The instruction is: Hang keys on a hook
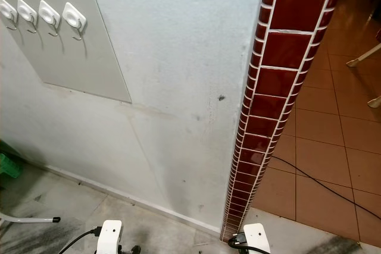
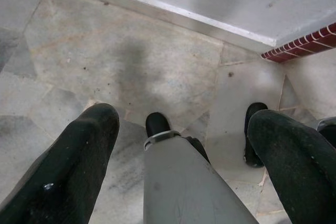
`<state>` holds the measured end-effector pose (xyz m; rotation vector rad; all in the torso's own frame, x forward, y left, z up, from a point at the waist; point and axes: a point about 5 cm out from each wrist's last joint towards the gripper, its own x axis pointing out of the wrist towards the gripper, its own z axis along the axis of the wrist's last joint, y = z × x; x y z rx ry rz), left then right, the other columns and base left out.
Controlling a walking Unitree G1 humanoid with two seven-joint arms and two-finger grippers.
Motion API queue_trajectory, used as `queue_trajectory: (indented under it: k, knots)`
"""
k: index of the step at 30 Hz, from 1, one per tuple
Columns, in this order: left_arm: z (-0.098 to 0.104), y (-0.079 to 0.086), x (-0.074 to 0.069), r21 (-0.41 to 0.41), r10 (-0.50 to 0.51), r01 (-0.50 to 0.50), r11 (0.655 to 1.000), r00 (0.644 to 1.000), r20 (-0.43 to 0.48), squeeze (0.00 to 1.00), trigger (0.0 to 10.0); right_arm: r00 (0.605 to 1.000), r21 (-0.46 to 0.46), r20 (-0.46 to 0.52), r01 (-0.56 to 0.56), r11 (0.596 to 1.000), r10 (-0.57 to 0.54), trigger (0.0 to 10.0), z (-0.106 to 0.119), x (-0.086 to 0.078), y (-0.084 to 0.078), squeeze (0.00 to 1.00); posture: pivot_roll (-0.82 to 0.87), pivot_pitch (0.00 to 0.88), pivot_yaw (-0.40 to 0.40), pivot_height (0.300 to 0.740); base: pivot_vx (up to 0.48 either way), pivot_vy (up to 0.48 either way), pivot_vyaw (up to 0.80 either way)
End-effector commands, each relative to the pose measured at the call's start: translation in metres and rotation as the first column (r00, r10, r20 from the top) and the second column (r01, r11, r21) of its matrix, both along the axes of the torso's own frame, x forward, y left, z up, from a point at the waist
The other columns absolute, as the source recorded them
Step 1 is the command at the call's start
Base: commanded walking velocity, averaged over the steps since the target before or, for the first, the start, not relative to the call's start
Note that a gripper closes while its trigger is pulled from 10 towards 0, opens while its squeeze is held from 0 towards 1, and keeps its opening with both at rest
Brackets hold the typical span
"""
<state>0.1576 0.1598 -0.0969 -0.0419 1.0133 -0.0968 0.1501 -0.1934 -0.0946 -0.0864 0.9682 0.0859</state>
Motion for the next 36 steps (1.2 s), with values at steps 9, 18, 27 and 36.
queue_trajectory:
  k: [9, 18, 27, 36]
  knots:
    - [0.002, 0.001, 0.005, -0.018, 0.032, -0.031, 0.999, 0.999, 0.004, 0.00, 10.0, 1.000, 0.000, -0.002, -0.012, 1.000, 0.012, 10.0, -0.001, -0.001, 0.002, 0.00, -0.12, 0.000, 0.039, 0.740, 0.000, 0.000, 0.00]
    - [0.002, -0.009, 0.008, -0.027, 0.025, -0.025, 0.999, 1.000, 0.006, 0.00, 10.0, 1.000, -0.004, -0.007, -0.017, 1.000, 0.017, 10.0, -0.001, -0.001, 0.002, 0.00, -0.12, 0.000, 0.037, 0.740, 0.000, 0.000, 0.00]
    - [0.004, -0.008, 0.010, -0.027, 0.022, -0.022, 0.999, 1.000, 0.013, 0.00, 10.0, 1.000, -0.007, -0.010, -0.029, 1.000, 0.029, 10.0, -0.001, -0.001, 0.003, 0.00, -0.12, 0.000, 0.035, 0.740, 0.000, 0.000, 0.00]
    - [0.002, -0.004, 0.006, -0.025, 0.026, -0.026, 0.999, 1.000, 0.007, 0.00, 10.0, 0.999, -0.012, -0.007, -0.039, 0.999, 0.039, 10.0, 0.000, 0.001, 0.003, 0.00, -0.12, 0.000, 0.033, 0.740, 0.000, 0.000, 0.00]
